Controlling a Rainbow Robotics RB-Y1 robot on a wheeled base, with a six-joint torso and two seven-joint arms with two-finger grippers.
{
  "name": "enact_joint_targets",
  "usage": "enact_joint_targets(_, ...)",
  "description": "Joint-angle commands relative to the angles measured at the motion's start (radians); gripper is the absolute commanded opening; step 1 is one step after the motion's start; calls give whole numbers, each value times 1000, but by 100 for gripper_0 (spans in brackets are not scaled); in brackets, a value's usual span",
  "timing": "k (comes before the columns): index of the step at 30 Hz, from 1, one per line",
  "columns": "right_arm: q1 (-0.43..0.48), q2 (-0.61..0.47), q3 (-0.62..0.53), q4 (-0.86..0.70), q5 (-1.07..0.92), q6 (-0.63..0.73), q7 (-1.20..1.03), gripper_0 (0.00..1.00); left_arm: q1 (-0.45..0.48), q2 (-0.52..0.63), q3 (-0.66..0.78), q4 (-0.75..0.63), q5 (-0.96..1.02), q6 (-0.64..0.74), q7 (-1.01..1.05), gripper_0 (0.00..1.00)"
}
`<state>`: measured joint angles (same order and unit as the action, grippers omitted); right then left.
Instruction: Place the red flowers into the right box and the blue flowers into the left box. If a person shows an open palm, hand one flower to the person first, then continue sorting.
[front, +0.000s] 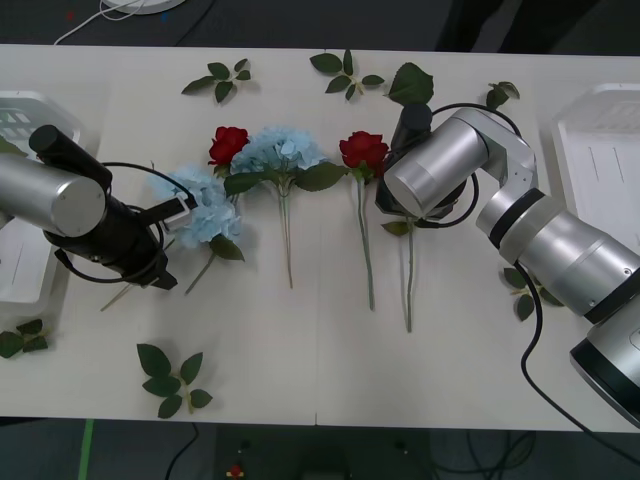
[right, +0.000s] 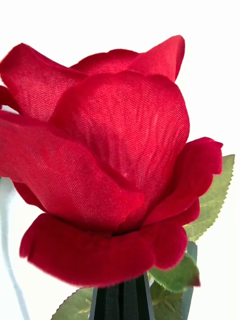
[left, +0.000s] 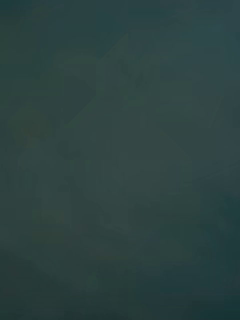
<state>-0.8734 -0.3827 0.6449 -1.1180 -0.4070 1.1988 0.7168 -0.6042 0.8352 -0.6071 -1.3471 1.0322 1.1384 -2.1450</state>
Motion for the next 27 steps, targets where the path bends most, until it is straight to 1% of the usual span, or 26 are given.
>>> enact_joint_targets(1,-61,-99,2,-80,-41,19,13,0,12,-56,-19,39,-26,-45,-3,100)
enact_joint_targets(2,-64,-111,-5,-88,-55,27,29,0,12,-59,-20,42,-34,-46,-3,100)
enact_joint_targets(6,-79,-220,-41,-152,-154,64,141,0,12,-74,-19,49,-113,-57,7,100)
enact_joint_targets(7,-79,-220,-41,-152,-154,64,141,0,12,-74,-19,49,-113,-57,7,100)
enact_joint_targets(10,-116,-338,-44,-171,-253,81,253,0,12,-76,-19,59,-124,-66,19,100)
enact_joint_targets(11,-122,-357,-44,-171,-268,84,268,0,12,-74,-19,59,-126,-66,22,100)
enact_joint_targets(13,-145,-430,-44,-171,-323,94,326,0,12,-74,-19,59,-129,-72,25,100)
enact_joint_targets(14,-151,-449,-44,-171,-335,96,339,0,14,-76,-19,60,-130,-75,25,97)
enact_joint_targets(15,-162,-498,-44,-171,-366,99,368,0,17,-74,-19,59,-135,-83,22,91)
enact_joint_targets(16,-162,-516,-44,-169,-377,99,378,0,18,-76,-19,59,-136,-89,19,88)
enact_joint_targets(18,-173,-585,-44,-158,-420,96,421,0,24,-76,-19,59,-143,-115,8,71)
enact_joint_targets(19,-174,-604,-44,-157,-431,94,431,0,26,-74,-20,59,-144,-121,7,67)
enact_joint_targets(20,-176,-636,-44,-154,-452,94,447,0,26,-74,-20,59,-144,-121,7,52)
enact_joint_targets(21,-176,-668,-44,-148,-470,93,463,0,26,-74,-20,59,-144,-121,7,42)
enact_joint_targets(22,-176,-685,-44,-145,-481,93,474,0,26,-74,-20,59,-144,-121,7,39)
enact_joint_targets(23,-177,-717,-44,-138,-504,93,493,0,26,-74,-20,59,-144,-121,7,17)
enact_joint_targets(24,-176,-746,-44,-128,-524,93,513,0,26,-74,-20,59,-144,-121,7,1)
enact_joint_targets(27,-176,-806,-44,-83,-572,91,586,0,26,-74,-20,59,-144,-121,7,0)
